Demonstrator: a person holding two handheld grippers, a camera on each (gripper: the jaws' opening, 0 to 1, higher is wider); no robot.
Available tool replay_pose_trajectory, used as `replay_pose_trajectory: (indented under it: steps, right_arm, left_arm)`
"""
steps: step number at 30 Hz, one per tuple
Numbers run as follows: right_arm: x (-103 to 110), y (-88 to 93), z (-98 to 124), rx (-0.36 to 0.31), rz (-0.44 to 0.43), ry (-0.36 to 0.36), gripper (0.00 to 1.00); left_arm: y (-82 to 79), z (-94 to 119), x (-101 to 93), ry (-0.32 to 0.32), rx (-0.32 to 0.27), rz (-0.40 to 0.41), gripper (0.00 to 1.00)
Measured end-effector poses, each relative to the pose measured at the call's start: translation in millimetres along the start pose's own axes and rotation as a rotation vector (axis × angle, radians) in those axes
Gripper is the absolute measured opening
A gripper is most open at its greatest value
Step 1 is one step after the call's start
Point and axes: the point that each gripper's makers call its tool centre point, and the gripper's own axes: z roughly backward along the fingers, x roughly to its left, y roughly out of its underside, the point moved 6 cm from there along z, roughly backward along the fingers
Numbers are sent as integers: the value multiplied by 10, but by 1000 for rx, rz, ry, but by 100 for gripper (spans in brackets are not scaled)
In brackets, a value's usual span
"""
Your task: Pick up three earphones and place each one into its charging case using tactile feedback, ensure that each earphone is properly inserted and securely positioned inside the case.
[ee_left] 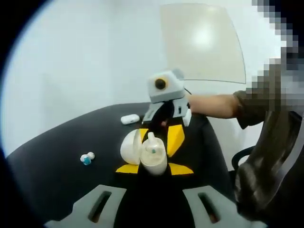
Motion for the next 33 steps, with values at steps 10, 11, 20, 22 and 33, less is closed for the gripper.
replay_pose_trajectory:
  steps: [10,11,20,22,33]
  right_arm:
    - [42,-11,-3,-14,76,-20,23]
    - [44,-11,-1,-14,79,-18,23]
    - [80,4,23,-6,115,-3,20]
    - [81,8,55,-3,118,-1,20]
    - [9,100,258,-26,77,1,20]
  left_arm:
    - [-2,-4,1,2,4,8,18]
    - [-2,-4,0,2,4,8,18]
    - [-6,-4,5,-6,3,8,19]
    - [-6,-1,5,-6,4,8,19]
    - [-5,1,10,-15,2,2,19]
